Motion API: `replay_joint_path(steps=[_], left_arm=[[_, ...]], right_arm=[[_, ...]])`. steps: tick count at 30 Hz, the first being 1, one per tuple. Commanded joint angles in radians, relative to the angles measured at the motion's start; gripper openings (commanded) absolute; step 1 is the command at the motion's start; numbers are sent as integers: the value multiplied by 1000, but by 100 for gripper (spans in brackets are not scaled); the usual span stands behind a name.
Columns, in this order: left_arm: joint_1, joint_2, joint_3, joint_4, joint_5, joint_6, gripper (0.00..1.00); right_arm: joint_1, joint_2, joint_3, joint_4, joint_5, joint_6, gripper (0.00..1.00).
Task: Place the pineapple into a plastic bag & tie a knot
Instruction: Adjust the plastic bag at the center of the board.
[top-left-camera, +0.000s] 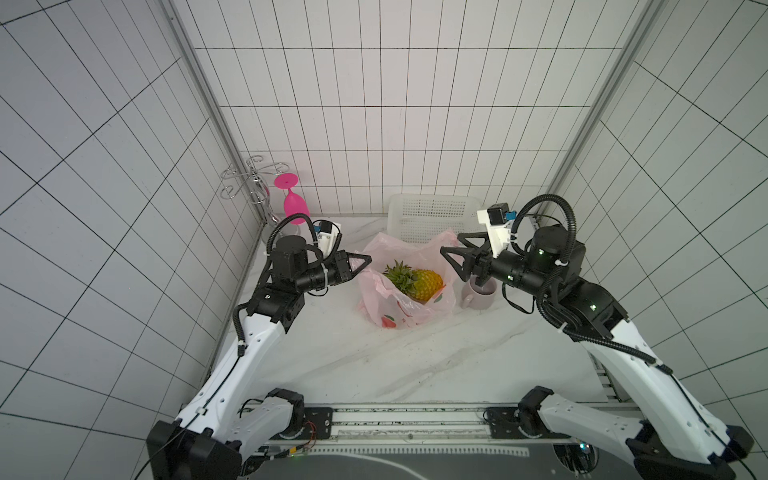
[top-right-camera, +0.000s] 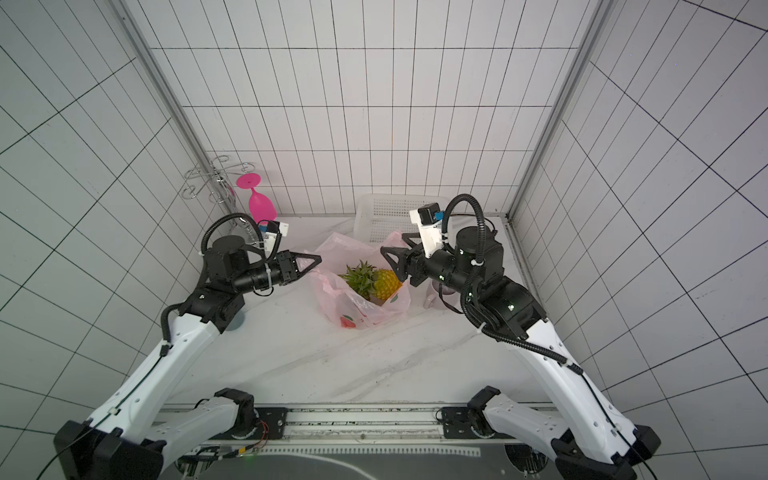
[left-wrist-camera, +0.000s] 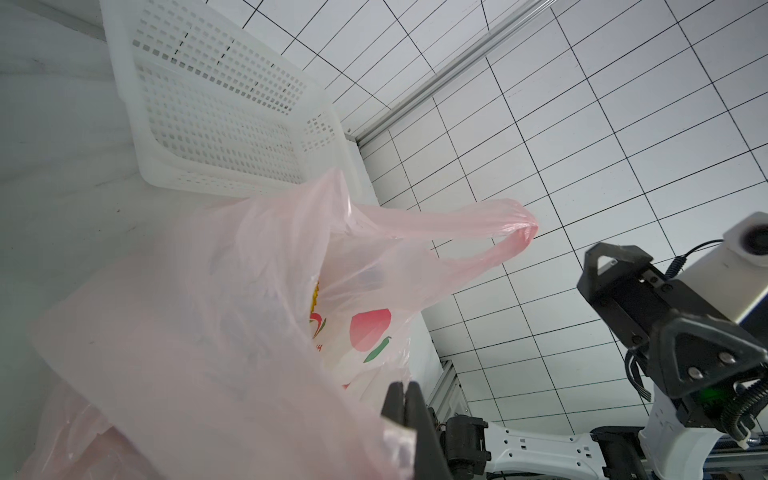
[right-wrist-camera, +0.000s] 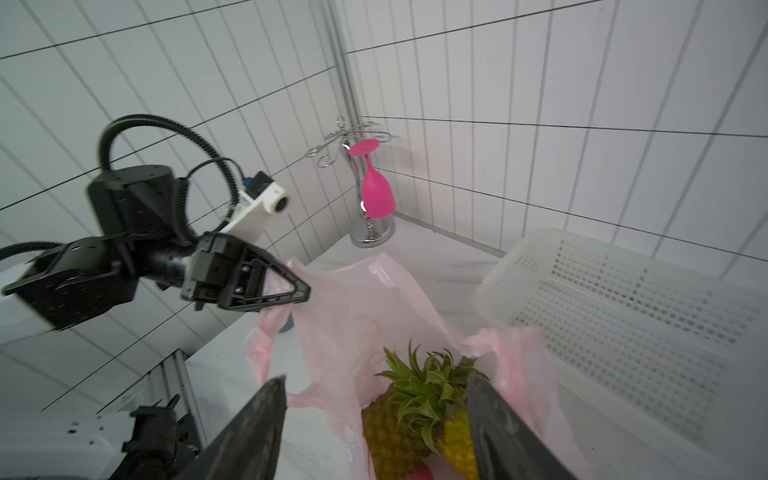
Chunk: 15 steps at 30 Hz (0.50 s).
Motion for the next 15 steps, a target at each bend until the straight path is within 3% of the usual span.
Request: replay_joint_path(steps=[1,7,15], left_arm=[[2,16,44,21,4,7,0],[2,27,52,24,3,3,0],[-5,22,49,26,3,-5,0]], right_arm=[[96,73,57,-36,-115,-83,67],[261,268,158,-99,38,-144,74],[293,389,217,-59,107,-151,77]])
